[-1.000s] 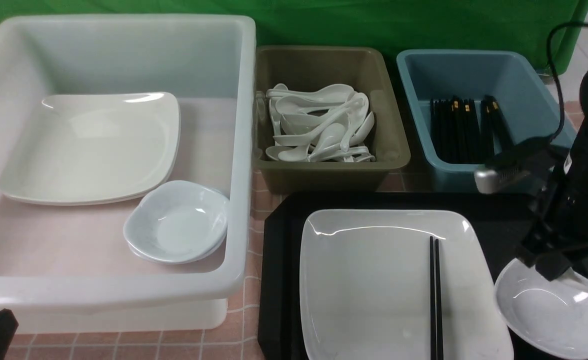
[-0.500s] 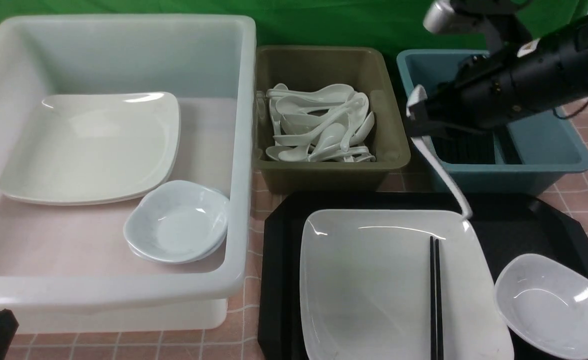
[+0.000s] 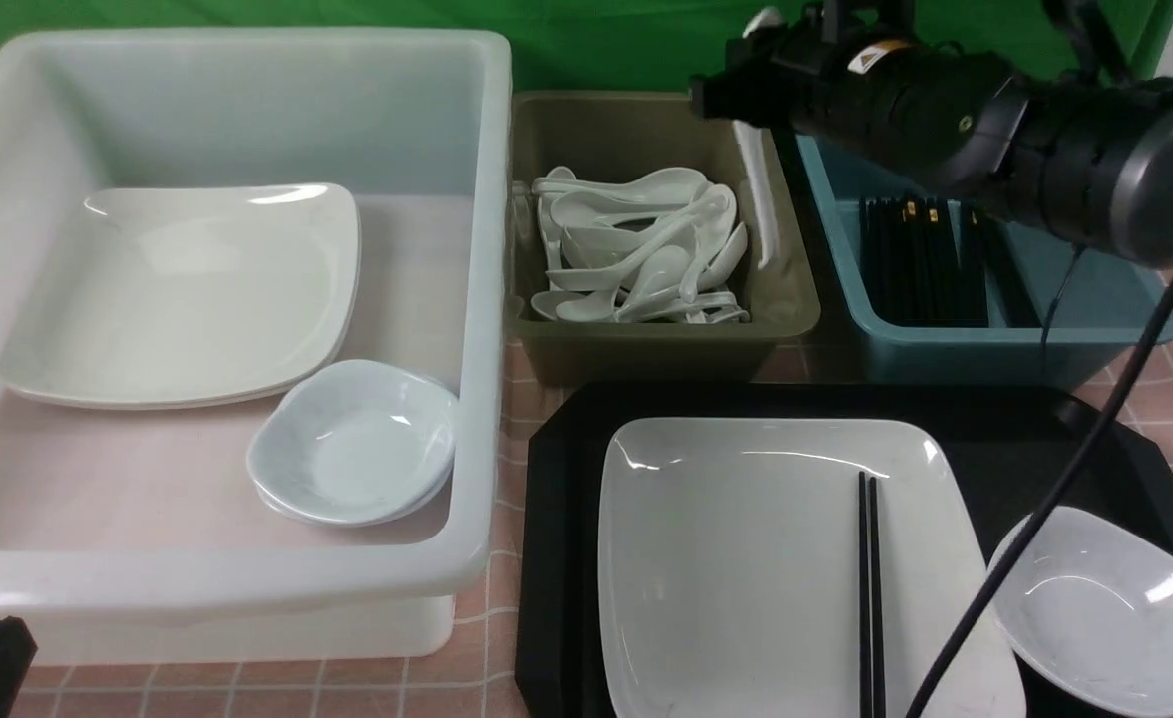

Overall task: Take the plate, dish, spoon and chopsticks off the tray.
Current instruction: Use the right arm to put the soup spoon into the small storage box in the middle, then use the right arm to grab a pair of chopsticks from the plate

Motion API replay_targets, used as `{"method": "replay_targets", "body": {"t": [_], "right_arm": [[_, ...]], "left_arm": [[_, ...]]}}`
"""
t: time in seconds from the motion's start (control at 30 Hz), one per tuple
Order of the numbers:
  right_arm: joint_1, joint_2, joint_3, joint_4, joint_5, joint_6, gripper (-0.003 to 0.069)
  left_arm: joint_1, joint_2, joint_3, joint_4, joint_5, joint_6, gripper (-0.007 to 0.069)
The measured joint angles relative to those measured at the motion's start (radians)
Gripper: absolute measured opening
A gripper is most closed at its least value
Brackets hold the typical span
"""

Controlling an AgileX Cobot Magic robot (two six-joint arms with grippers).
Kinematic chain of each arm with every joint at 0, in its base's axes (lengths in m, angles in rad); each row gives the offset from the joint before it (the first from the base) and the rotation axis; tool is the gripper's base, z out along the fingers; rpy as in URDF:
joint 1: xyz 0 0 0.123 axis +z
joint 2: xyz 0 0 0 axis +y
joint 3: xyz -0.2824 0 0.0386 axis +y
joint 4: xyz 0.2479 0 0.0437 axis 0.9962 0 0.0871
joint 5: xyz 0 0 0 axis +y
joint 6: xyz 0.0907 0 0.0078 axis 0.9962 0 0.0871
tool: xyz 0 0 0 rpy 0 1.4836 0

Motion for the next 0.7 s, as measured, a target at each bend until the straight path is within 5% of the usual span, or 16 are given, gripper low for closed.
{"method": "replay_targets", "body": {"t": [0.17, 0.27, 0.53, 0.7], "right_arm": [[0.0, 0.007, -0.001, 0.002, 0.082, 0.007, 0.049], [0.0, -0.029, -0.004, 0.002, 0.204, 0.007, 0.0483], [0.0, -0.284, -0.009, -0.044, 0.618, 0.007, 0.0153], [0.0, -0.449, -0.017, -0.096, 0.929, 0.007, 0.0051]], "left_arm": [[0.0, 0.0, 0.0, 0.0, 0.0, 0.0, 0.002], [0.0, 0.0, 0.0, 0.0, 0.0, 0.0, 0.002], [0.0, 0.0, 0.0, 0.0, 0.0, 0.0, 0.002], [0.0, 0.0, 0.0, 0.0, 0.0, 0.0, 0.002]]}}
